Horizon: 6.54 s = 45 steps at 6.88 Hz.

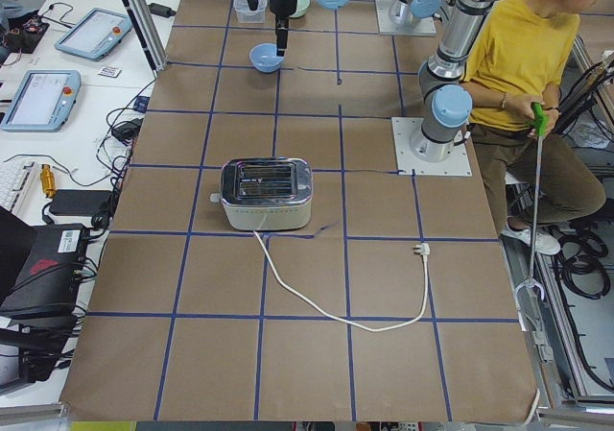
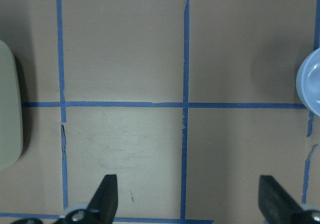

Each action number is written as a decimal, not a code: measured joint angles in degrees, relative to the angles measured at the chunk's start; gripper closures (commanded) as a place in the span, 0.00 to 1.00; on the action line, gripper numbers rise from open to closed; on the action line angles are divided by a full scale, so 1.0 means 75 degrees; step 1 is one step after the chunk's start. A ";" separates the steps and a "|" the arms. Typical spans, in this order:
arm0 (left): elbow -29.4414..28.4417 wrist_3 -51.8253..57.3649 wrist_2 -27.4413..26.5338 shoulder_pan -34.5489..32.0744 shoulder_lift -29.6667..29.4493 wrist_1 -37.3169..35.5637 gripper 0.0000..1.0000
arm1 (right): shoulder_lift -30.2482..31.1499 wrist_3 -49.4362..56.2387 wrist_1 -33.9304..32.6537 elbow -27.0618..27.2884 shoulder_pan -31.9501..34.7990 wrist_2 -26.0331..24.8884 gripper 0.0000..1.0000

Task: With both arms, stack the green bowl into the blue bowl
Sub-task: 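Move the right gripper down to the pale green bowl rim, then close the right gripper on the green bowl rim and lift, then carry the green bowl over the blue bowl and lower it in, then open the right gripper and lift it off the stacked bowls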

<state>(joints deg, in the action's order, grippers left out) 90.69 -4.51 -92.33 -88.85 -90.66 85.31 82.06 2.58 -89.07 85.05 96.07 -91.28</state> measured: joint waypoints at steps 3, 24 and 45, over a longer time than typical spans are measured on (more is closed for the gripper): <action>-0.0225 0.0147 0.0032 -0.0095 -0.0073 0.0564 0.00 | -0.0004 0.0029 -0.0497 0.0010 -0.0015 0.0426 0.00; -0.0135 0.0403 0.0336 -0.0142 -0.0042 0.0613 0.00 | -0.0460 -0.1078 -0.6008 0.4024 -0.0953 -0.0394 1.00; -0.0128 0.0403 0.0380 -0.0142 -0.0041 0.0611 0.00 | -0.3239 -0.4762 -0.1937 -0.1867 0.1796 -0.0109 0.00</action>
<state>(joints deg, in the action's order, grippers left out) 89.72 -1.49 -89.47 -89.91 -90.97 89.89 57.76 -33.13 -103.59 71.05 109.53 -92.10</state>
